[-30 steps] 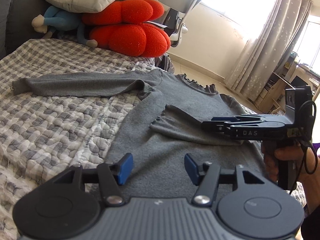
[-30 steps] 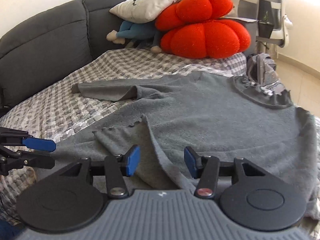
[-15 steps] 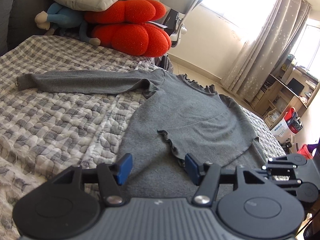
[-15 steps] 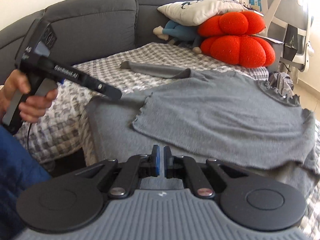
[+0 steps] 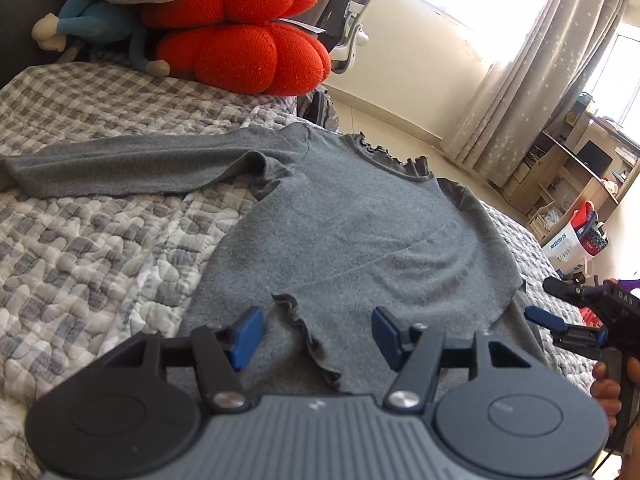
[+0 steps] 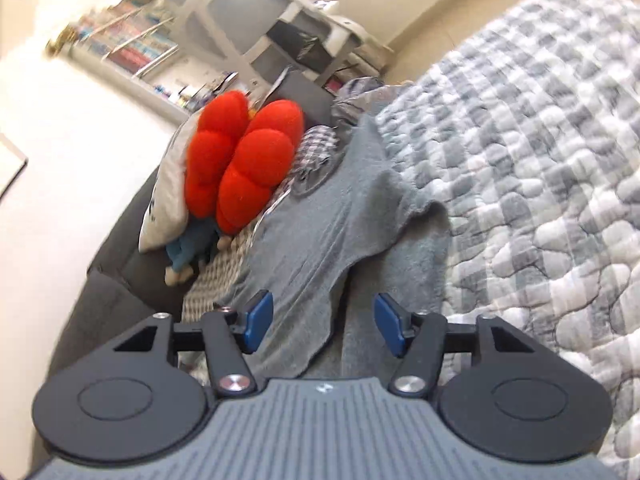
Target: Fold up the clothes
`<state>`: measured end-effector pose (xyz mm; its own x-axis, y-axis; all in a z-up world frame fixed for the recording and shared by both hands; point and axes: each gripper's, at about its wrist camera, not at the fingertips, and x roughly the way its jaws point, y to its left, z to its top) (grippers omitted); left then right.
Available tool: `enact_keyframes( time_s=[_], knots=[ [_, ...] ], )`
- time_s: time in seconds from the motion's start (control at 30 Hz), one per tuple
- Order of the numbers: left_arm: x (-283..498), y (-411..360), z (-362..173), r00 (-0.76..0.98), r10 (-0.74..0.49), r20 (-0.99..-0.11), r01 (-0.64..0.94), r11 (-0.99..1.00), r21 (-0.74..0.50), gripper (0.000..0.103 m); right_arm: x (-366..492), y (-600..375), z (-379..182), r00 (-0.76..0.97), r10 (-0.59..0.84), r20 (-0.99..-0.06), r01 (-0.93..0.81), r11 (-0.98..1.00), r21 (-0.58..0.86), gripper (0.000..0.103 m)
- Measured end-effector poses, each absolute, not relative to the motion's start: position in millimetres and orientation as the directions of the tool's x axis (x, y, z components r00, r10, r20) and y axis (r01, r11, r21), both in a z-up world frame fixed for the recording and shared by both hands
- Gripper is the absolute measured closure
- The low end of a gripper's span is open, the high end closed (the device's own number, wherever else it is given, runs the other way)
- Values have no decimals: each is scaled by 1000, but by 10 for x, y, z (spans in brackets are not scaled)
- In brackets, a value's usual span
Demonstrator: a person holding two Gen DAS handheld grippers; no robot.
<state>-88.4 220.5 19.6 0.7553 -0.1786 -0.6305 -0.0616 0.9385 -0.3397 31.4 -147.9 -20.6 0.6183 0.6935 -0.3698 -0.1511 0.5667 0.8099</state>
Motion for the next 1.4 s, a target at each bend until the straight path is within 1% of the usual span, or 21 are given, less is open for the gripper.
enact_keyframes(
  time_s=[0.23, 0.27, 0.3, 0.33, 0.4, 0.43, 0.5, 0.53, 0.57, 0.6, 0.63, 0.73, 0.8, 0.87, 0.97, 1.0, 1.1, 1.23, 1.33, 1.37, 1.4],
  knots=[
    [-714, 2084, 106, 763, -157, -627, -53, 952, -302, 47, 631, -1553, -189, 687, 624, -372, -54, 555, 830, 43],
    [-709, 2070, 100, 768, -151, -623, -52, 954, -295, 54, 645, -1572, -185, 705, 607, -366, -48, 555, 830, 44],
    [-693, 2056, 95, 769, -146, -623, -50, 957, -285, 66, 655, -1581, -175, 723, 582, -371, -38, 571, 820, 44],
    [-670, 2044, 87, 766, -143, -627, -50, 959, -279, 72, 664, -1589, -166, 741, 557, -376, -28, 585, 810, 44],
    [-641, 2027, 75, 759, -135, -638, -54, 962, -268, 94, 689, -1574, -176, 774, 509, -377, -16, 611, 792, 44],
    [-642, 2015, 82, 760, -120, -638, -57, 966, -250, 97, 709, -1570, -192, 779, 501, -375, -13, 613, 790, 45],
    [-656, 2005, 106, 769, -108, -630, -54, 971, -232, 99, 716, -1560, -215, 791, 486, -371, -12, 619, 785, 52],
    [-667, 2001, 120, 774, -105, -624, -50, 973, -225, 99, 714, -1563, -221, 799, 460, -386, 1, 642, 767, 67],
    [-679, 1995, 134, 779, -101, -619, -47, 975, -218, 99, 712, -1566, -228, 807, 434, -401, 15, 664, 748, 75],
    [-689, 1991, 146, 783, -100, -614, -43, 976, -213, 99, 712, -1592, -249, 814, 414, -408, 32, 669, 742, 87],
    [-698, 1988, 155, 786, -100, -611, -40, 977, -211, 99, 700, -1632, -268, 825, 389, -410, 52, 670, 740, 93],
    [-731, 1979, 188, 795, -97, -598, -40, 977, -211, 100, 656, -1747, -294, 854, 325, -406, 84, 684, 725, 94],
    [-774, 1967, 236, 810, -97, -579, -31, 978, -207, 100, 671, -1749, -293, 837, 359, -414, 49, 702, 710, 93],
    [-810, 1946, 288, 825, -93, -557, -22, 980, -196, 100, 669, -1673, -245, 820, 363, -444, 15, 760, 649, 88],
    [-824, 1942, 352, 838, -92, -537, -20, 980, -199, 100, 690, -1618, -197, 815, 354, -459, -15, 805, 594, 86],
    [-821, 1963, 370, 841, -93, -533, -26, 977, -211, 100, 715, -1592, -192, 809, 366, -460, -36, 812, 583, 82],
    [-861, 2085, 440, 857, -107, -503, -39, 962, -271, 100, 762, -1523, -176, 793, 412, -450, -110, 822, 559, 58],
    [-971, 2232, 460, 882, -99, -460, -53, 950, -306, 100, 806, -1460, -187, 772, 445, -454, -171, 833, 526, 58],
    [-938, 2239, 343, 865, -92, -494, -60, 957, -283, 100, 806, -1303, -161, 758, 456, -466, -256, 866, 429, 58],
    [-929, 2261, 316, 859, -86, -504, -72, 956, -286, 100, 802, -1254, -146, 753, 454, -476, -277, 875, 397, 63],
    [-920, 2283, 290, 854, -80, -514, -84, 954, -287, 100, 793, -1183, -128, 748, 444, -494, -299, 889, 347, 84]
  ],
)
